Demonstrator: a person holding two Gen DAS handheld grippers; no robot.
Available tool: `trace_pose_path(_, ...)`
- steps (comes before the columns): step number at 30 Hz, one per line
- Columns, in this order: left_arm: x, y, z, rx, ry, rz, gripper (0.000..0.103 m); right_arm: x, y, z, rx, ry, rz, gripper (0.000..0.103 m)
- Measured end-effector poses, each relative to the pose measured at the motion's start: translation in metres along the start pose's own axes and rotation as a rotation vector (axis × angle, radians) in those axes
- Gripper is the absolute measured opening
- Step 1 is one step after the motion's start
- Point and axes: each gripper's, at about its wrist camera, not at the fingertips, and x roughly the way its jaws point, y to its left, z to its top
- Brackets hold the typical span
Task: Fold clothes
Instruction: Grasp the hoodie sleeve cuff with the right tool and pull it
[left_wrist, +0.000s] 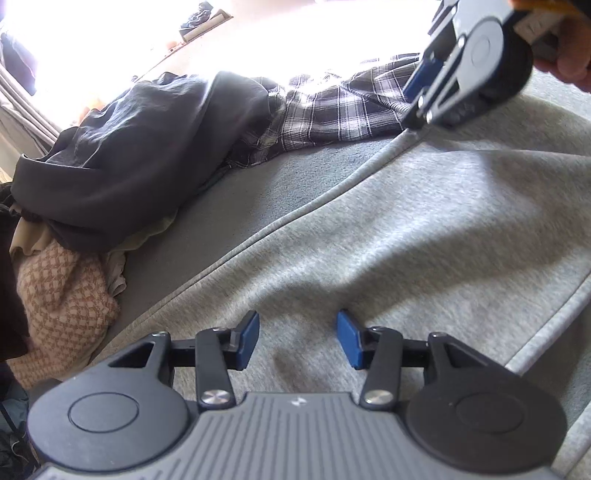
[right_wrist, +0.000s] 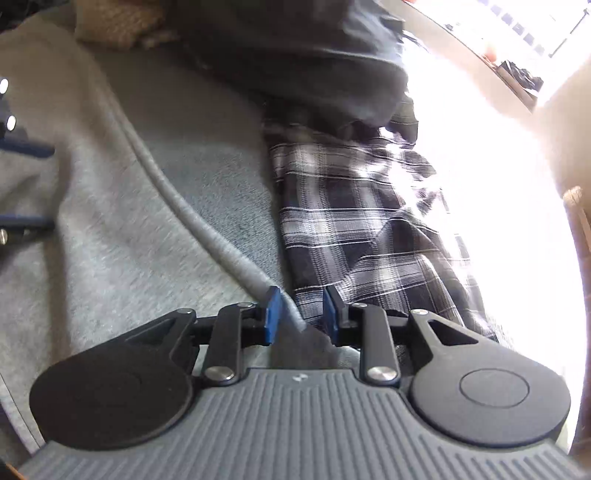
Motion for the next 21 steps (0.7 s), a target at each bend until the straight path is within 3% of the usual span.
trace_pose_path(2,-0.001,0.000,0.004,0.004,0.005,0.002,0.048,-0.024,-0.036,-0.005,0.192,-0.049,0.000,0.032)
trace_pose_path(5,-0.005,0.001,0.010,0.002,-0.004,0.008,0.048,-0.054,-0.102,-0.037,0.509,-0.067,0.003,0.051)
trace_pose_path(7,-0.007,0.003,0.015,-0.009,-0.016,0.010,0.049,-0.069,-0.146,-0.069,0.696,-0.049,-0.011,0.053)
trace_pose_path(9,-0.009,0.003,0.022,-0.019,-0.031,0.009,0.049,-0.067,-0.183,-0.110,0.849,-0.002,-0.041,0.053)
trace_pose_path(13,-0.008,-0.003,0.040,-0.010,-0.062,-0.015,0.048,-0.050,-0.240,-0.184,1.105,0.076,-0.018,0.054)
trace_pose_path(16,-0.005,-0.015,0.054,0.029,-0.086,-0.045,0.048,-0.033,-0.260,-0.203,1.173,0.080,0.057,0.055)
trace_pose_path(21,-0.001,-0.039,0.074,0.115,-0.113,-0.091,0.049,0.006,-0.265,-0.193,1.105,0.153,0.150,0.056)
